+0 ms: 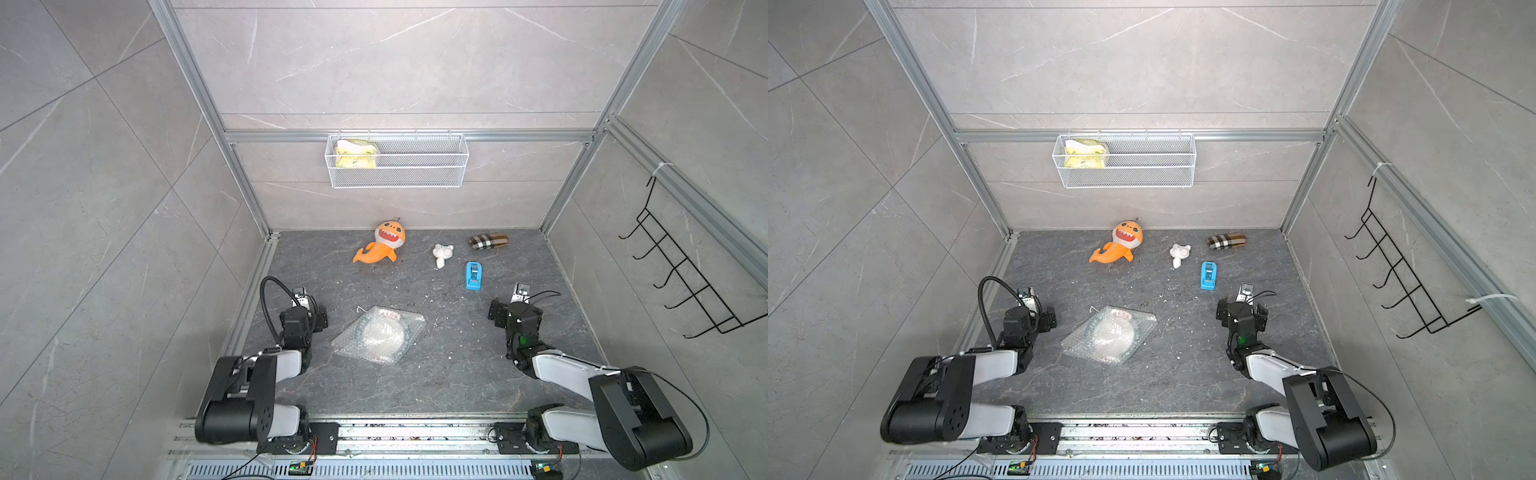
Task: Wrap dinner plates in bubble wrap
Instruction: Reset both arms
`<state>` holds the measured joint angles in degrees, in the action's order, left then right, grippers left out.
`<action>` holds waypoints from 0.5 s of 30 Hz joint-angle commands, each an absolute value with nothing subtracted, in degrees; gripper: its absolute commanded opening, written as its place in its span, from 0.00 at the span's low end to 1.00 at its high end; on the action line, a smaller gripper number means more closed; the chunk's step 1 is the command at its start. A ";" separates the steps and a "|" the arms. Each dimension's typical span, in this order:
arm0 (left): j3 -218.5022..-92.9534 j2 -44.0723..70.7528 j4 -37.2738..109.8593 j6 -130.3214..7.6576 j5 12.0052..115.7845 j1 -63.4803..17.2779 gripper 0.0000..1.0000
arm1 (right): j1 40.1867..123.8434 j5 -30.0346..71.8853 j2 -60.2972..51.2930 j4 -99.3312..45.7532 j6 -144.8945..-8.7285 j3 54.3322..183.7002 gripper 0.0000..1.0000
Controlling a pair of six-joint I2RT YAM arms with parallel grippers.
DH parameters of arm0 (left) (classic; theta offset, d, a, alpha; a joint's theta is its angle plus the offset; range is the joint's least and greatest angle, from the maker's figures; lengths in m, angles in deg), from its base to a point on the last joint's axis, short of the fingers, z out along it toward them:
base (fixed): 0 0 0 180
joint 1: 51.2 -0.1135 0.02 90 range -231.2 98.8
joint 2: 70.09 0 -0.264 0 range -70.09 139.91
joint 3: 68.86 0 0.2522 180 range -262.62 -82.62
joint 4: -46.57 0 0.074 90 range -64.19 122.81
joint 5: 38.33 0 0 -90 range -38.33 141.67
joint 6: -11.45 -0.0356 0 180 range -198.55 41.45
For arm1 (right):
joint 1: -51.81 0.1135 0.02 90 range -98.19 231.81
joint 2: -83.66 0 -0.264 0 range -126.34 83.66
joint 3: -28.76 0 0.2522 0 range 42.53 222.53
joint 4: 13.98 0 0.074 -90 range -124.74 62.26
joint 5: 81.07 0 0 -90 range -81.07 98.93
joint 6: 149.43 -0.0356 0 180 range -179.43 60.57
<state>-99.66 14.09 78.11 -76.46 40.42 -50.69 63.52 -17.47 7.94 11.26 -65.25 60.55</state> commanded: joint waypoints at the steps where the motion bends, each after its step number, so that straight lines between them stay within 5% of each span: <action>1: -103.67 15.07 78.93 -76.26 43.78 -53.74 0.94 | 62.00 -11.29 3.32 25.53 -61.50 58.30 1.00; 5: -103.11 15.99 81.67 -76.54 43.95 -54.01 1.00 | 61.58 -6.17 -4.66 34.17 -59.08 58.33 1.00; 7: -103.25 15.76 80.92 -76.42 44.10 -54.01 1.00 | 61.07 -5.84 -3.14 24.07 -60.15 62.07 1.00; 15: -102.92 15.86 81.75 -76.62 43.54 -53.92 1.00 | 59.29 -3.88 -3.61 25.15 -60.59 62.13 1.00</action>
